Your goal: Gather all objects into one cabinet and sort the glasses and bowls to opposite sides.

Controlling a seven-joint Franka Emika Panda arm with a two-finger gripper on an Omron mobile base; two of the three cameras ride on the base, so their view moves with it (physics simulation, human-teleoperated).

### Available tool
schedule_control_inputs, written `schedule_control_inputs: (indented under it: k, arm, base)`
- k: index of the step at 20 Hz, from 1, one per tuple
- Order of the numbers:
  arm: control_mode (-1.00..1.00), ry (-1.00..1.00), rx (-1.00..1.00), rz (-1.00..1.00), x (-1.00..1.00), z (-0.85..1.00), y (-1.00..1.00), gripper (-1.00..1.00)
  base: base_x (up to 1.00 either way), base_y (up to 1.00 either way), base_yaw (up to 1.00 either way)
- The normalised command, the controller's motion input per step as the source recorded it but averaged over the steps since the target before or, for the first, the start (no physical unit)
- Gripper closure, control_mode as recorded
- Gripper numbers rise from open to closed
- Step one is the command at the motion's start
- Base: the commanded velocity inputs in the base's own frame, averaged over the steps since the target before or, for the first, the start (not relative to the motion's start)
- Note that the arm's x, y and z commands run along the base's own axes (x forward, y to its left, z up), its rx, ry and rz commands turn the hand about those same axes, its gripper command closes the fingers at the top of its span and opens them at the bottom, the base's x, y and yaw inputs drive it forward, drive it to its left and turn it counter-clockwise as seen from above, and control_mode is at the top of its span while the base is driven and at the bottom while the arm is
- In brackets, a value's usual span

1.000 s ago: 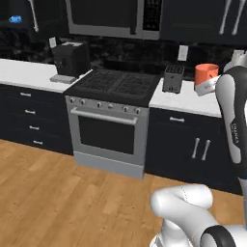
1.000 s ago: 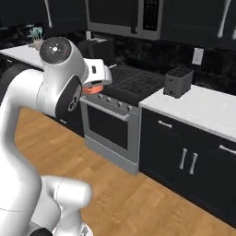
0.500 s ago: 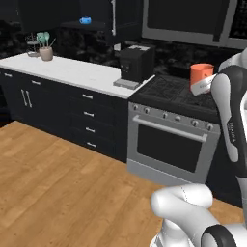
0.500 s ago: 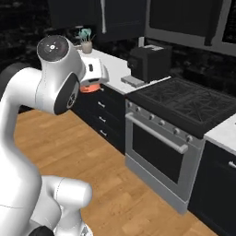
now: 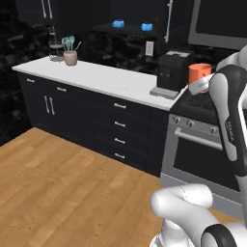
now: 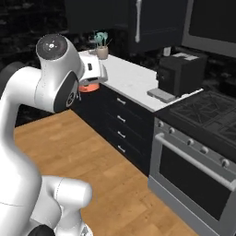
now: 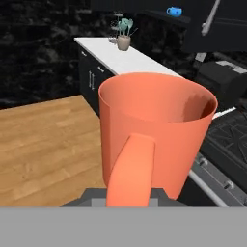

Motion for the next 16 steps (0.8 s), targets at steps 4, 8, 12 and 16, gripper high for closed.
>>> schedule_control_inputs:
  k: [4, 8, 12, 16]
  arm:
    - [1.0, 0.0, 0.0, 0.0, 0.0, 0.0, 0.0, 1.0]
    - [1.0, 0.0, 0.0, 0.0, 0.0, 0.0, 0.0, 1.0]
    - [1.0, 0.0, 0.0, 0.0, 0.0, 0.0, 0.0, 1.0]
    - [1.0, 0.0, 0.0, 0.0, 0.0, 0.0, 0.0, 1.0]
  base:
    - [1.0, 0.73, -0.1]
    - [1.0, 0.66, -0.34]
    - [1.0, 0.82, -0.54]
    - [1.0, 0.95, -0.56]
